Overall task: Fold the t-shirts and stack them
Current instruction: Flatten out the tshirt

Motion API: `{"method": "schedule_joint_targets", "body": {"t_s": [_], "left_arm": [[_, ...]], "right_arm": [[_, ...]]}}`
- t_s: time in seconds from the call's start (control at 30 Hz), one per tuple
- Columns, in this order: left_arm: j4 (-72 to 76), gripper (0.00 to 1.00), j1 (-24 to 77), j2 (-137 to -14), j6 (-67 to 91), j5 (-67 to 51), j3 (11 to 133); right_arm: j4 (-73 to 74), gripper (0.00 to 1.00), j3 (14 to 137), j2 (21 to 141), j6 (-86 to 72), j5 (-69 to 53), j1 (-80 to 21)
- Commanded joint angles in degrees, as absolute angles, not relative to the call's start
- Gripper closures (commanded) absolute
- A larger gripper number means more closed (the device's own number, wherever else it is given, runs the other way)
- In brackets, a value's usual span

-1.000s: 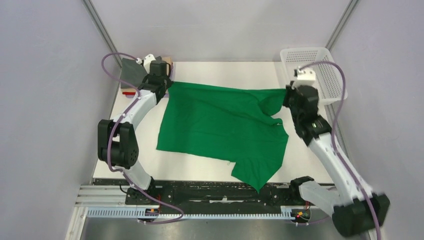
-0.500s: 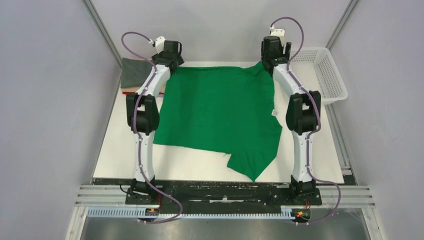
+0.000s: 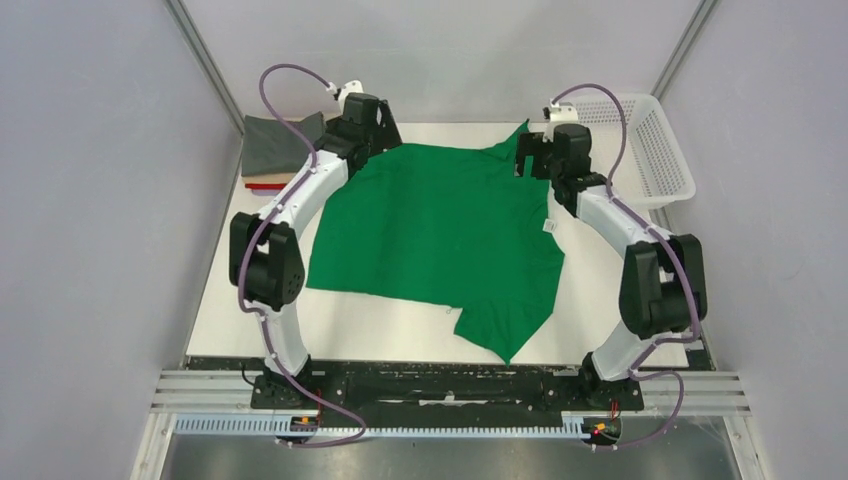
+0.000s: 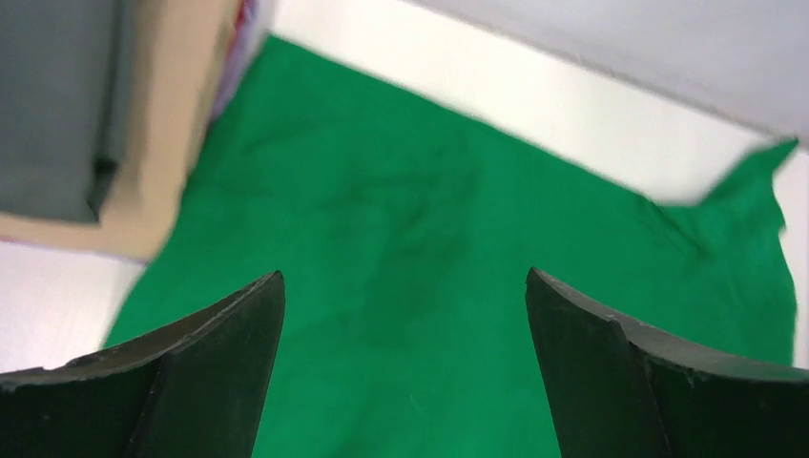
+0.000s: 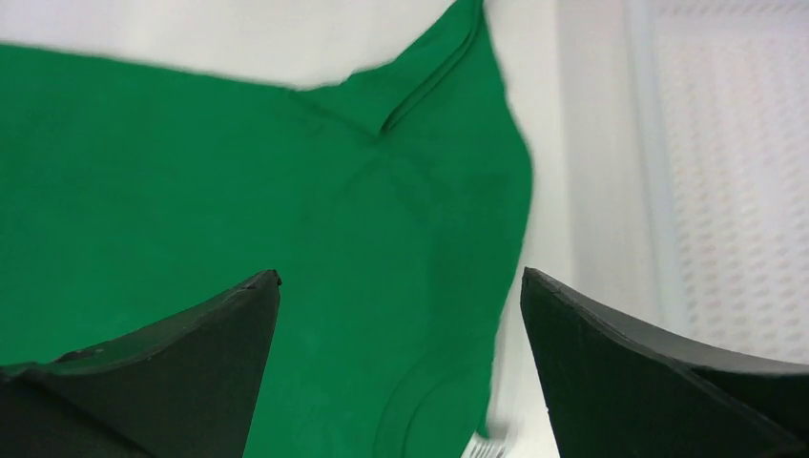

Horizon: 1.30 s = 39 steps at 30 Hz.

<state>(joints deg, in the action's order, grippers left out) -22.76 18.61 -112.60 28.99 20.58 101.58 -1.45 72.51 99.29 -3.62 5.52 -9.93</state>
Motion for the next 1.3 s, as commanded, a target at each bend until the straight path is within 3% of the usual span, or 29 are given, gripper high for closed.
{"method": "schedule_joint_targets", "body": {"t_s": [0.0,0.17,0.67,0.93,1.27], "left_arm": [[-18.96,0.00,18.77,-104.61,31.15,12.10,88.46],[-13.62,0.00,18.73,-99.45,31.92,10.61,72.70],[-5.90,0.00,9.17,-103.61,42.91,1.83,56.82],[-9.38,0.00,6.05,-99.60,42.40,8.74,54.35],[-10.88,0.00,6.02,-96.92,39.72,9.05,56.73]], "right_arm": [[-2.38,0.02,59.74,93.18,-10.35,-2.92,-10.97],[-1.15,0.02,50.76,90.73,-10.36,-2.77,-12.91],[1.87,0.02,47.89,93.24,-8.18,1.88,-15.29],[1.99,0.02,48.01,97.19,-10.92,-2.72,-25.23],[0.74,0.02,55.80,90.41,-8.52,0.81,-26.03]]}}
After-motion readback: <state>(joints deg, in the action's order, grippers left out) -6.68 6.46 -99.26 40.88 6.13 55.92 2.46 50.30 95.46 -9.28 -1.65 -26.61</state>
